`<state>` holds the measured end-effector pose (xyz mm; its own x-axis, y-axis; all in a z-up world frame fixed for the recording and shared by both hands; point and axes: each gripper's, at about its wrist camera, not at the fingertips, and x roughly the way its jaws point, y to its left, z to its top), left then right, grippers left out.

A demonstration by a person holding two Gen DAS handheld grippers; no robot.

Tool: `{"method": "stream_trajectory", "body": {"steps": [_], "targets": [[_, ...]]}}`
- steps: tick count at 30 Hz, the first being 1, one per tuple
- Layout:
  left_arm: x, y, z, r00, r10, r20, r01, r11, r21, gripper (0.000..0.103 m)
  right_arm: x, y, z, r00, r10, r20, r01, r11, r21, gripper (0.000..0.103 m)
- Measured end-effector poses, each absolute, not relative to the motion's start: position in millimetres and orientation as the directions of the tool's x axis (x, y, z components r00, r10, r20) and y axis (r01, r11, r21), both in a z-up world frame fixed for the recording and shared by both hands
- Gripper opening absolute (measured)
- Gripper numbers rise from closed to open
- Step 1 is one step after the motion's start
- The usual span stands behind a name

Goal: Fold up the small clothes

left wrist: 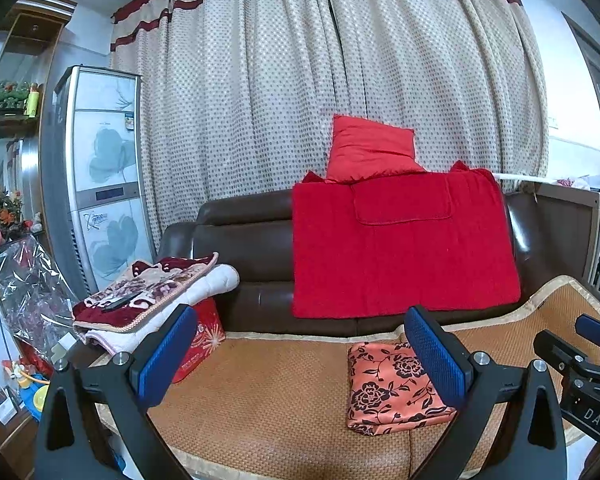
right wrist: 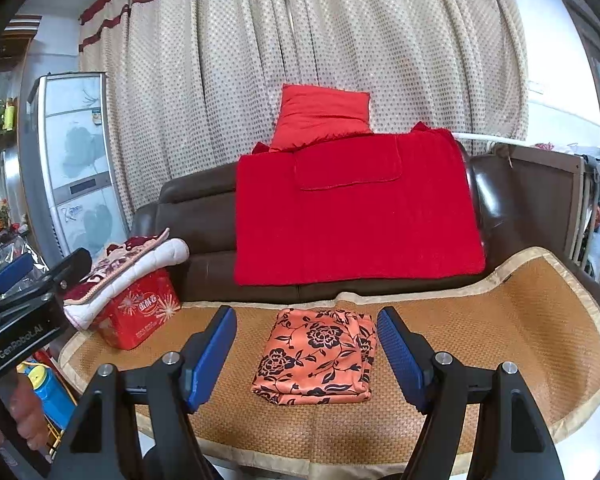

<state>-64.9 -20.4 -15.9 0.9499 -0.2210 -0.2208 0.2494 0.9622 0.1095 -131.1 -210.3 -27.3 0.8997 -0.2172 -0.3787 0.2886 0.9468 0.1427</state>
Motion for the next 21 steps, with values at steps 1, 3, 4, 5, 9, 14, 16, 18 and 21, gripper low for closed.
{"method": "stream_trajectory", "body": {"steps": [1, 3, 4, 5, 9, 14, 16, 18, 21], "targets": [[-66, -19, -15, 0.95, -0.22, -0.219, 0.248, 0.963, 0.108, 0.103, -132, -211, -26, 0.901, -0.218, -0.376, 0.288, 0.947, 0.14, 0.076], [-68, -16, -13, 0.952, -0.219, -0.213, 0.245, 0.964, 0.103, 0.103, -135, -207, -22, 0.903, -0.22, -0.369, 0.285, 0.95, 0.131, 0.076], [-69, -15, -12, 0.953, -0.219, -0.21, 0.244, 0.964, 0.101, 0.103, -135, -206, -21, 0.903, -0.221, -0.367, 0.284, 0.95, 0.129, 0.076], [-70, -14, -10, 0.953, -0.218, -0.209, 0.243, 0.965, 0.101, 0.103, -136, -205, -19, 0.904, -0.223, -0.366, 0.285, 0.95, 0.126, 0.076], [-74, -12, -6, 0.958, -0.213, -0.194, 0.235, 0.967, 0.1, 0.103, -138, -200, -14, 0.908, -0.221, -0.357, 0.28, 0.952, 0.122, 0.076], [-76, -8, -3, 0.958, -0.216, -0.186, 0.237, 0.967, 0.097, 0.103, -145, -195, -6, 0.912, -0.235, -0.337, 0.287, 0.951, 0.112, 0.076], [-78, -8, -2, 0.958, -0.22, -0.182, 0.24, 0.966, 0.097, 0.103, -147, -193, -3, 0.913, -0.24, -0.33, 0.288, 0.951, 0.107, 0.076], [-80, -7, -1, 0.958, -0.223, -0.178, 0.243, 0.965, 0.098, 0.103, -149, -190, -1, 0.916, -0.243, -0.32, 0.288, 0.952, 0.101, 0.077], [-84, -5, 2, 0.958, -0.232, -0.171, 0.251, 0.963, 0.099, 0.103, -150, -188, 1, 0.918, -0.242, -0.314, 0.284, 0.954, 0.097, 0.078]]}}
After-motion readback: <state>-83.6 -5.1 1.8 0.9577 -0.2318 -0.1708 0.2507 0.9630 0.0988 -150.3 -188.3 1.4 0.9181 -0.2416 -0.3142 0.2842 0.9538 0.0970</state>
